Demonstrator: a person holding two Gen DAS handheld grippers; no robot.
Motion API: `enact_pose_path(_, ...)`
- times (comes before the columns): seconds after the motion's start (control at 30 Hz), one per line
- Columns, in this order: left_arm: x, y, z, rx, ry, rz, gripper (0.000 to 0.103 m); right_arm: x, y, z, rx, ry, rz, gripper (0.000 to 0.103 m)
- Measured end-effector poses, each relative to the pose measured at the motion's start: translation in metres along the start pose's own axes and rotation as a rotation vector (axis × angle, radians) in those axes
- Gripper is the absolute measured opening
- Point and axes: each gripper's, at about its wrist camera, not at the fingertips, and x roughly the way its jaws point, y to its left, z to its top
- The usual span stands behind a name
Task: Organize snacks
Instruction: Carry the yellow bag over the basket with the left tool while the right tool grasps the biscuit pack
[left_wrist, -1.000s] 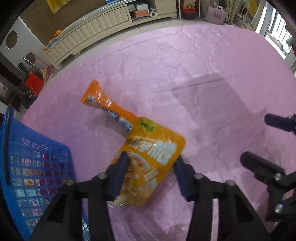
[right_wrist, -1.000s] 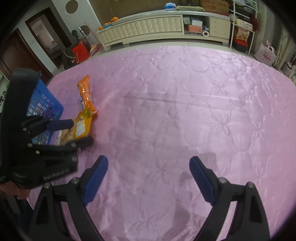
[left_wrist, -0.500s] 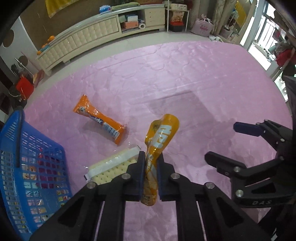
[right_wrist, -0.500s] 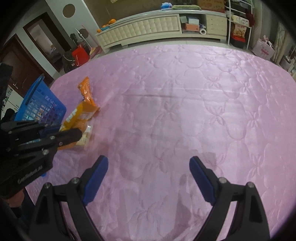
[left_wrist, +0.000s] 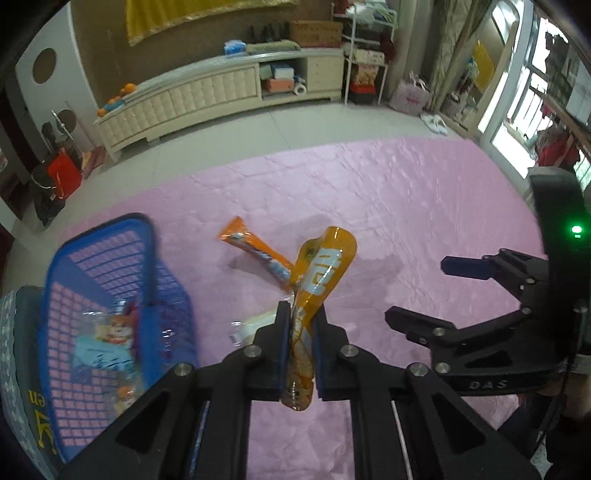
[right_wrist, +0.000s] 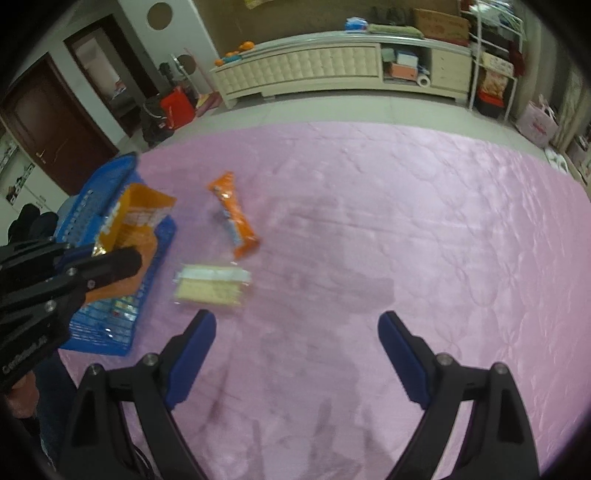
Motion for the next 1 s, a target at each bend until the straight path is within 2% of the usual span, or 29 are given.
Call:
enact_pose_path(0.17, -0.022, 0.028, -0.009, -0.044, -0.046, 0.008, 0.010, 0.016, 0.033, 0.009, -0.114, 0.034, 0.022, 0.092)
enact_pose_path(0.37, -0.044, 0.072, -0.026, -0.109, -0.070, -0.001, 0.010, 0.045, 0.073, 0.006, -0.245, 0.086, -0.025, 0.092)
enact_pose_path(0.4, -0.046, 0.081, -0.029, -0.116, -0.077, 0.015, 0.010, 0.050, 0.076, 0.006, -0.260, 0.033, 0.047, 0.092)
enact_pose_path(0.5, -0.052, 0.102, -0.035, -0.145, -0.084, 0.035, 0.010, 0.062, 0.088, 0.009, -0.271, 0.060, 0.040, 0.092)
enact_pose_path(0.67, -0.047, 0.135, -0.043, -0.206, -0.077, 0.050, 0.010, 0.082, 0.093, 0.020, -0.180, 0.112, 0.023, 0.092)
enact_pose_path(0.83, -0.035, 0.152, -0.049, -0.205, -0.033, 0.053, 0.010, 0.104, 0.084, 0.031, -0.046, 0.156, 0.037, 0.092)
enact_pose_path(0.93, -0.024, 0.156, -0.050, -0.202, -0.013, 0.043, 0.011, 0.117, 0.084, 0.037, -0.013, 0.194, 0.051, 0.093)
enact_pose_path(1.0, -0.015, 0.158, -0.051, -0.202, 0.006, 0.045, 0.011, 0.127, 0.086, 0.040, -0.009, 0.218, 0.029, 0.095)
